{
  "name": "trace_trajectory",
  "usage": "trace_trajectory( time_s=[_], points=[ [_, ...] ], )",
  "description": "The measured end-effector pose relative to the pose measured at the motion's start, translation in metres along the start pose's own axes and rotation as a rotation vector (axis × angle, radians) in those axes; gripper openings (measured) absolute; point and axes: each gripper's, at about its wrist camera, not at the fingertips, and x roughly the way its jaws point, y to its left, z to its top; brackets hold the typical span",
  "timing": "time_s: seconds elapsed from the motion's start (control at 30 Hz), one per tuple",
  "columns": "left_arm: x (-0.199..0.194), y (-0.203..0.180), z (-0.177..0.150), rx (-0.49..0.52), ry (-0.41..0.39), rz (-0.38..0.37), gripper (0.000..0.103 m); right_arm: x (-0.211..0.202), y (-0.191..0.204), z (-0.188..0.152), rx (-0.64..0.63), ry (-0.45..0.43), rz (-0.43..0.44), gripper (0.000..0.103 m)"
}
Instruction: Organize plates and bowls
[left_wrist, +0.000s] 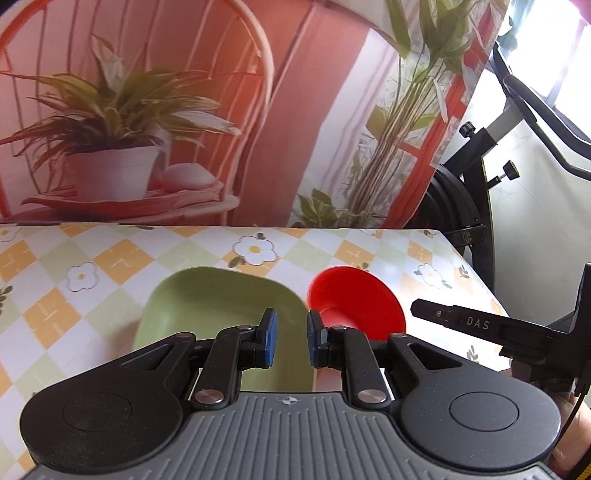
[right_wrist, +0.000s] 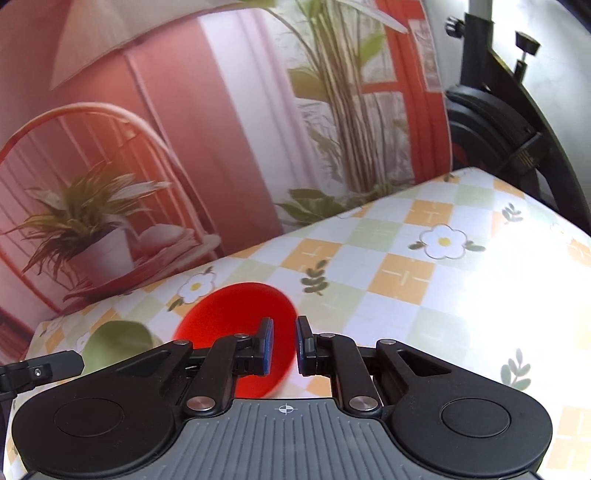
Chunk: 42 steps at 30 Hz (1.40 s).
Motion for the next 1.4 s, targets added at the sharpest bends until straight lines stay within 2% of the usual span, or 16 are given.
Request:
trace_trajectory(
  time_s=[0.23,0.53,0.77,0.9,1.17,1.4],
  points=[
    [0.036,-0.012,0.011,-0.031,0.048,-0.007,0.018,0.016,-0.02,0.006,0.086,0.077,0.023,0.017],
    [0.069,-0.031,0.025,0.011,0.086,0.006,0.018,0.028,-0.023,-0.001,0.16,0.112,0.027,0.017],
    [0.096,-0.035,0.038,0.023,0.161,0.008,0.018,0.029,-0.022,-0.004,0.203,0.111,0.041,0.009],
    [0.101,-0.04,0.039,0.065,0.162,0.032,0.018,0.028,-0.022,-0.003,0.213,0.104,0.045,0.007],
    [0.109,-0.039,0.037,0.073,0.181,0.062,0.018,0.03,-0.024,-0.006,0.225,0.11,0.049,0.006],
    [0.112,-0.042,0.031,0.102,0.18,0.059,0.019,0.03,-0.022,-0.007,0.235,0.11,0.046,0.005]
  ],
)
